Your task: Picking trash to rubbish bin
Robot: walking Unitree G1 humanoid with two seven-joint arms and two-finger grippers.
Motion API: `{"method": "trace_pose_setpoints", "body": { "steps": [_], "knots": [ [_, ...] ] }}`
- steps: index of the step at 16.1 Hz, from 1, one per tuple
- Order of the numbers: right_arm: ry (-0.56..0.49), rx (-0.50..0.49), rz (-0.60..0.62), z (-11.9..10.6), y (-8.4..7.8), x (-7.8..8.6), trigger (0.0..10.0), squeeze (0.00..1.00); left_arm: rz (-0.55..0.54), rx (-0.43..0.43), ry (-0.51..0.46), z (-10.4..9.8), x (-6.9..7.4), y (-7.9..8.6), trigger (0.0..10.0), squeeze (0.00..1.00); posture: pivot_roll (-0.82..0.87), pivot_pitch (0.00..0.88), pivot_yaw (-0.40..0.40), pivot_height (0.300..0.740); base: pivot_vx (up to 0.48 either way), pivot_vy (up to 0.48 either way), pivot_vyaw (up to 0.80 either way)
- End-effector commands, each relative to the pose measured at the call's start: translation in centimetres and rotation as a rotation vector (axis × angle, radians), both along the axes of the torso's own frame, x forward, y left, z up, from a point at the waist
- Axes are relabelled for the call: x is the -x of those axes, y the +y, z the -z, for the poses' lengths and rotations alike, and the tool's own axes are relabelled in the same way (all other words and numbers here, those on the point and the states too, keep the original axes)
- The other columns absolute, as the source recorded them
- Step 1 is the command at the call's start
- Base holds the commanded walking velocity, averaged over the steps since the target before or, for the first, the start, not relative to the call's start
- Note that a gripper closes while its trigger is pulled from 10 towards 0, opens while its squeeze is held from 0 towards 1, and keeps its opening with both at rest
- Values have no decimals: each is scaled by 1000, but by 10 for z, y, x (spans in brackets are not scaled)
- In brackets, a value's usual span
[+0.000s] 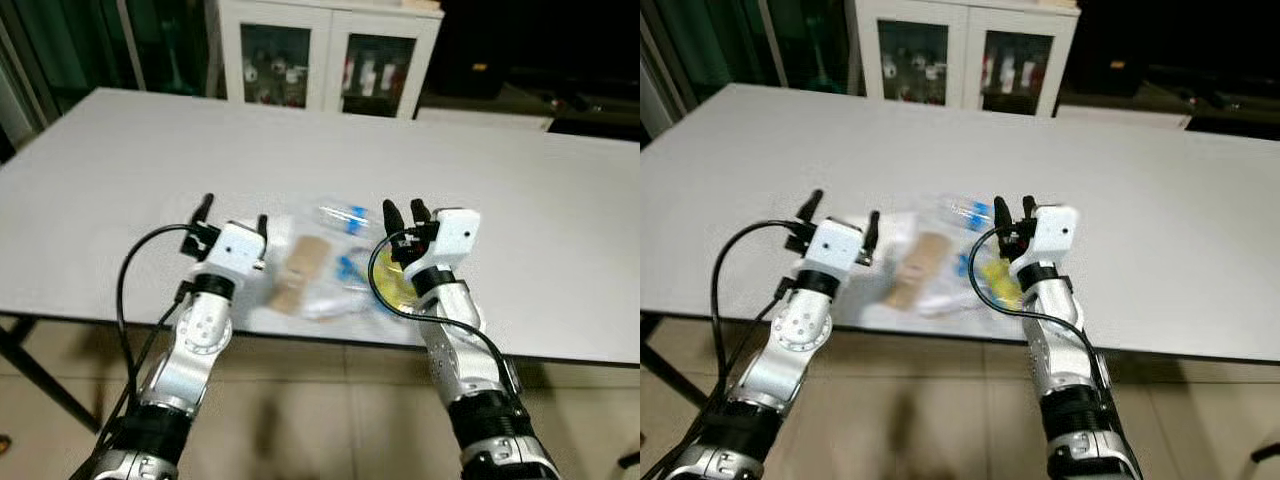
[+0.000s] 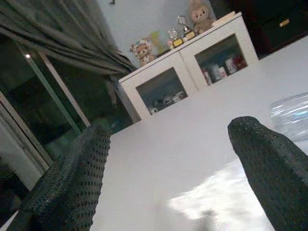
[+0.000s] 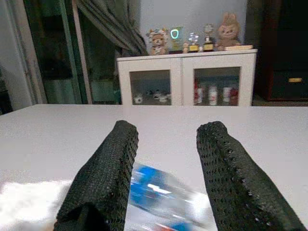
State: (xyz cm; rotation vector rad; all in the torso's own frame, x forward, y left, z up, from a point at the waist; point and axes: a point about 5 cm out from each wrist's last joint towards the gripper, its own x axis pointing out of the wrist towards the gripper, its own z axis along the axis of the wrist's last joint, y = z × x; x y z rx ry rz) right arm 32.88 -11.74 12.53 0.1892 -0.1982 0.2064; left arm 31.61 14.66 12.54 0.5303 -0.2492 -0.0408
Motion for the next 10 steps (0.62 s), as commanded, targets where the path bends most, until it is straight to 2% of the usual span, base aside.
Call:
{"method": "trace_pose_setpoints", "body": {
  "steps": [1,5,10],
  "knots": [
    [1,-3,32,-1,-13,0,10000,0,25,5,-21,-5,0,-11,10000,0,17,9,-51,740,0,-480,0],
    [6,0,32,-1,-15,-1,10000,0,14,6,-25,-5,0,-10,10000,0,18,20,-55,740,0,-409,0],
    [34,2,3,2,-14,-1,10000,0,4,27,-17,-5,0,-9,10000,0,14,28,-54,740,0,0,0]
  ]
}}
